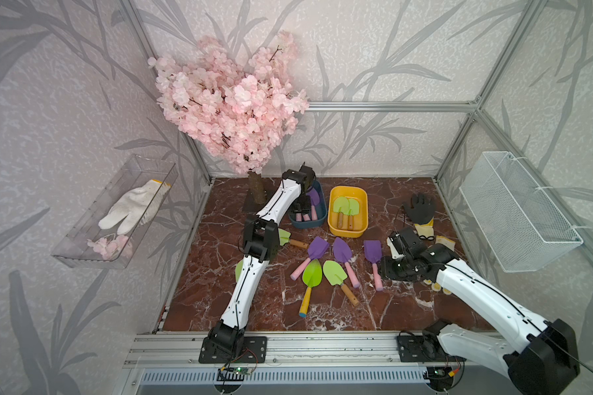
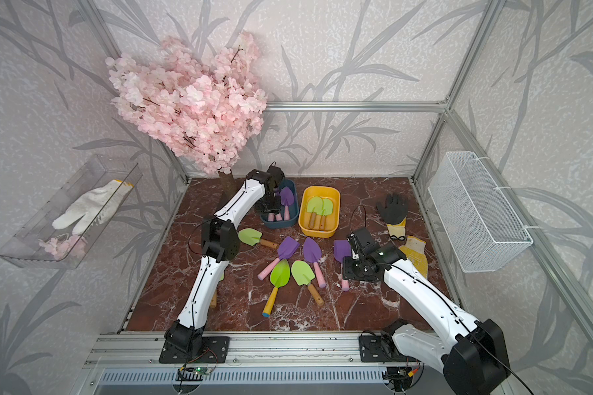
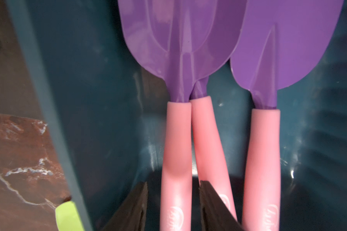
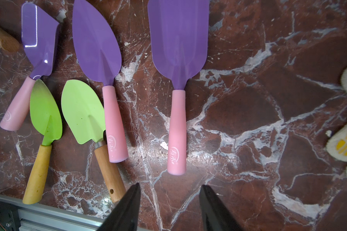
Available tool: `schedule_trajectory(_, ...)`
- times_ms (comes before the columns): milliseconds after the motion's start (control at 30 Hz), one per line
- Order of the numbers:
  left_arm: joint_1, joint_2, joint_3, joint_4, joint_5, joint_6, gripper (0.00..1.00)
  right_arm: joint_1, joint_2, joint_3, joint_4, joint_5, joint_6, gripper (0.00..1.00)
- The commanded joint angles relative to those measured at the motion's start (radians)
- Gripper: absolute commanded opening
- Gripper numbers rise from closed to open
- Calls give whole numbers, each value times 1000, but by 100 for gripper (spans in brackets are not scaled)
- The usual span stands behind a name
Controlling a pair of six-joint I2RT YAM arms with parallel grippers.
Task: Sort the small shovels by color and place them into the storage box
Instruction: Place the shovel in the storage box.
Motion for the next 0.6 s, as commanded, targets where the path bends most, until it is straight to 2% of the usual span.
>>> schedule_trajectory(0,8,-55,4,1,19,10,48,-5,2,29,-11,5,-6,52)
schedule_trajectory(400,-29,-237,0,26,-1,30,57,-5,-1,81,-41,26,-11,52)
schedule_trajectory(567,-69,-370,-80,42,-23,52,58,-6,15,124,-49,36,-13,52)
